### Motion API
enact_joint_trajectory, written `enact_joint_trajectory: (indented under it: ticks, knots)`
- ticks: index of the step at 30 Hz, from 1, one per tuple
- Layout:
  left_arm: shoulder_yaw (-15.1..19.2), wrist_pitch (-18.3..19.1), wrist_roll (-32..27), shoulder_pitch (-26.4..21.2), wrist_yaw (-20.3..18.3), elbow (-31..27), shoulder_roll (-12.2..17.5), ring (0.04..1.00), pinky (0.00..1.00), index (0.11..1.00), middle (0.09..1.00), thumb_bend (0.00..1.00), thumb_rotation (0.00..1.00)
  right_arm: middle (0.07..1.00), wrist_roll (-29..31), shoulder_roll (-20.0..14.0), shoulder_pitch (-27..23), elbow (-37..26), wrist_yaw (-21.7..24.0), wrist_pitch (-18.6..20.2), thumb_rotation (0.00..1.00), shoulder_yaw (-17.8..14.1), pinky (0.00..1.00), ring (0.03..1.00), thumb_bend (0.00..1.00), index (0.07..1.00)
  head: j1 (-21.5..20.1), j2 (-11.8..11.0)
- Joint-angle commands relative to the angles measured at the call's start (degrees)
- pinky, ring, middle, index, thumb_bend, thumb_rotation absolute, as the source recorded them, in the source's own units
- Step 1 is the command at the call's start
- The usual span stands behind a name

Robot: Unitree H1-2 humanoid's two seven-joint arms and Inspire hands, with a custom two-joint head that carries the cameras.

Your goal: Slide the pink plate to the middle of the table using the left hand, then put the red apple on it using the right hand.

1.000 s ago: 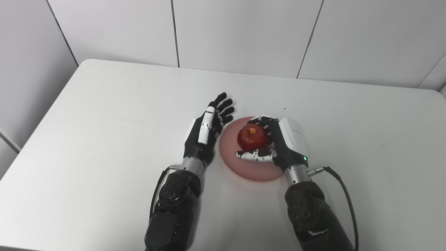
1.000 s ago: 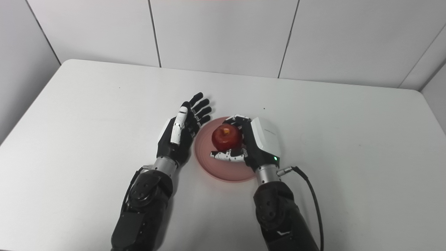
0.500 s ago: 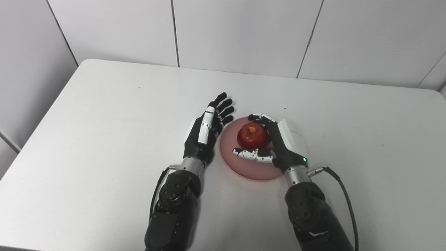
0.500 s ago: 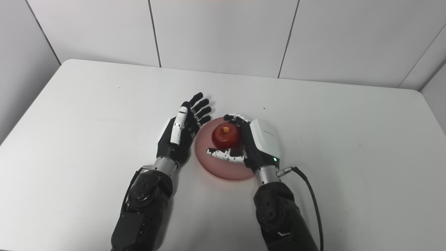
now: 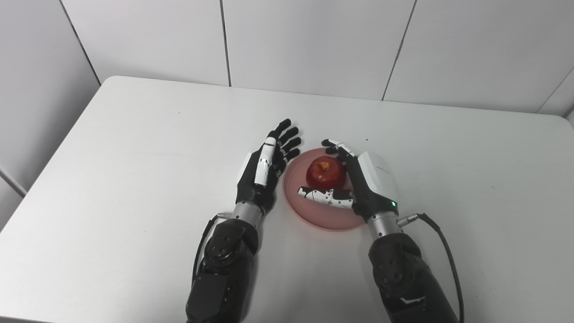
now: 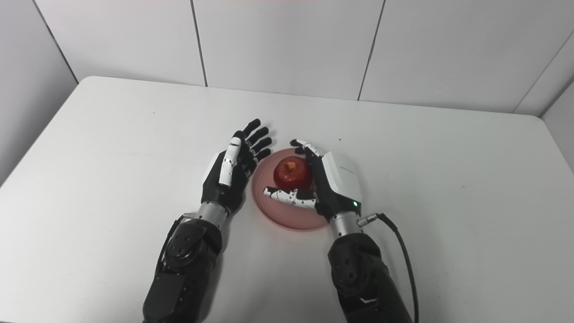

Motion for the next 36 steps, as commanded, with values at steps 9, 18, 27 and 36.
enact_joint_trajectory:
  ticks: [9, 18, 27, 36]
  knots:
    - [0.7, 1.9, -0.2, 1.8, 0.9, 1.6, 0.3, 0.888, 0.89, 0.879, 0.896, 0.36, 1.00, 0.886, -0.4, -0.2, -0.2, -4.3, -2.0, -2.7, 0.66, -0.4, 0.72, 0.826, 1.00, 0.926, 0.0, -0.1]
    - [0.6, 2.2, 0.0, 1.8, 0.9, 1.5, 0.4, 0.901, 0.89, 0.882, 0.899, 0.36, 1.00, 0.917, 1.3, -0.3, 0.1, -7.1, -3.2, -4.8, 0.68, -1.4, 0.77, 0.868, 1.00, 0.949, -0.1, -0.1]
    - [1.3, 1.7, -0.8, 1.7, 0.9, 2.1, 0.1, 0.887, 0.89, 0.863, 0.884, 0.37, 1.00, 0.929, 3.8, -0.1, 0.3, -10.7, -4.0, -6.8, 0.66, -4.5, 0.78, 0.888, 1.00, 0.945, -0.5, -0.5]
    - [1.1, 1.1, -0.2, 1.6, 0.6, 2.5, 0.8, 0.867, 0.86, 0.868, 0.884, 0.37, 1.00, 0.917, 7.5, 0.5, 1.5, -12.5, -6.4, -6.5, 0.72, -9.9, 0.82, 0.895, 1.00, 0.941, -0.8, -1.1]
